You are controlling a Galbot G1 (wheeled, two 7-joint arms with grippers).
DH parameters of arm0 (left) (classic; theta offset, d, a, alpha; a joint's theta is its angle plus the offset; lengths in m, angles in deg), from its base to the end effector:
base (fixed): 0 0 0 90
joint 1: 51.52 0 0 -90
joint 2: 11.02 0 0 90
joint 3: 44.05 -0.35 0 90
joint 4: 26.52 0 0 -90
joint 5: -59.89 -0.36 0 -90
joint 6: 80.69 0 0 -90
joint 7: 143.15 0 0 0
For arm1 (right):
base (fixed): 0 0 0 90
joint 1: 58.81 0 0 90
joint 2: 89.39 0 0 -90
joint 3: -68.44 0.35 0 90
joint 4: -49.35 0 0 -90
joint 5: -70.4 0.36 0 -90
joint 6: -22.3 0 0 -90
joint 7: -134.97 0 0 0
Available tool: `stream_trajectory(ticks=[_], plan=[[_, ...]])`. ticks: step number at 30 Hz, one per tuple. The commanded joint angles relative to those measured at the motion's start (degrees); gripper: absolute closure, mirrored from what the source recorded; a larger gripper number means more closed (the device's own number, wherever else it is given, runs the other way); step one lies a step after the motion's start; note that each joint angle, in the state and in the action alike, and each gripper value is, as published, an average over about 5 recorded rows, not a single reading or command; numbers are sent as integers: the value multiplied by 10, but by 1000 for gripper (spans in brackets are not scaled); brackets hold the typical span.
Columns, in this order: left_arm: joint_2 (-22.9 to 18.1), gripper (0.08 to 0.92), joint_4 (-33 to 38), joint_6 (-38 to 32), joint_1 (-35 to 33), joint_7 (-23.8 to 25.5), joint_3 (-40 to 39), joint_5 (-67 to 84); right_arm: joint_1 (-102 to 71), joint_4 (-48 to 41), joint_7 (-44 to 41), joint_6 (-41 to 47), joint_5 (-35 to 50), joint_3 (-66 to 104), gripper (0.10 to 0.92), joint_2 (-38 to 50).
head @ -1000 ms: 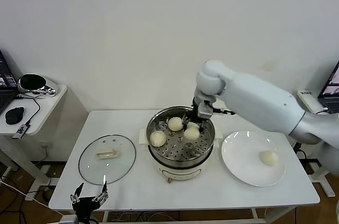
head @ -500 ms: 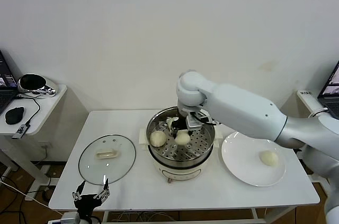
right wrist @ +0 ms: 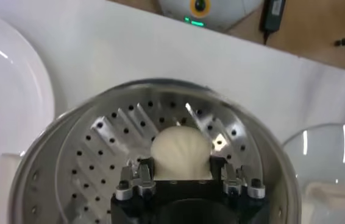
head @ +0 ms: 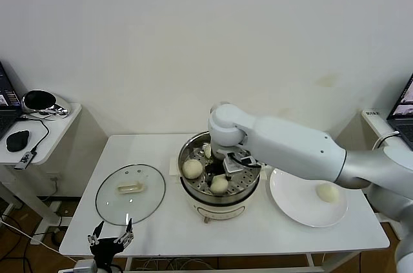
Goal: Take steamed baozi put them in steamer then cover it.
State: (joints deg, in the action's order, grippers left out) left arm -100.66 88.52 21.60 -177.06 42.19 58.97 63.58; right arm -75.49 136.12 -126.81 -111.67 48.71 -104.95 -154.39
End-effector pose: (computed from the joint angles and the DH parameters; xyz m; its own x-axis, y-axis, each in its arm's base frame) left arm 0.1440 0.0747 -0.3452 -0.9188 -0.1130 0.3782 -0.1066 0.9936 0.0378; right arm 0.4779 0.1671 -0.1000 -0.0520 -0.0605 0.9968 0.2668 -0.9627 -0.0445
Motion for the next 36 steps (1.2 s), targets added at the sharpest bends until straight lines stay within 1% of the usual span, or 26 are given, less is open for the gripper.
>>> stream_trajectory(ticks=[1, 3, 5, 10, 13, 18, 22, 27, 29, 32, 36], plan=[[0, 177, -1, 0, 0, 0, 0, 0, -7, 6, 13, 7, 5, -11, 464, 5], [-1, 177, -1, 0, 0, 0, -1, 0, -7, 1, 25, 9, 2, -9, 455, 8], [-2, 177, -1, 0, 0, 0, -2, -1, -6, -3, 31, 11, -5, -4, 424, 10], [-3, 177, -2, 0, 0, 0, -3, -2, 1, -3, 32, 33, -9, 20, 285, 14], [-4, 177, -1, 0, -1, 0, -4, -4, 13, 2, 31, 45, 6, 34, 224, 20], [-4, 177, 0, 0, -2, 0, -5, -4, 62, 6, 29, 86, 72, 50, 203, 61], [-3, 177, 2, 1, -2, 2, -4, -3, 111, 4, 54, 191, 123, 57, 203, 126], [5, 177, 7, 2, -6, 3, -5, 0, 174, 1, 149, 373, 249, -7, 203, 224], [9, 177, 9, 2, -9, 4, -7, 0, 180, 3, 144, 449, 280, -18, 203, 263], [14, 177, 12, 3, -12, 5, -10, 1, 153, 0, 107, 539, 280, 9, 203, 313], [19, 177, 14, 4, -18, 6, -18, 1, 84, -6, 95, 601, 244, 68, 203, 358]])
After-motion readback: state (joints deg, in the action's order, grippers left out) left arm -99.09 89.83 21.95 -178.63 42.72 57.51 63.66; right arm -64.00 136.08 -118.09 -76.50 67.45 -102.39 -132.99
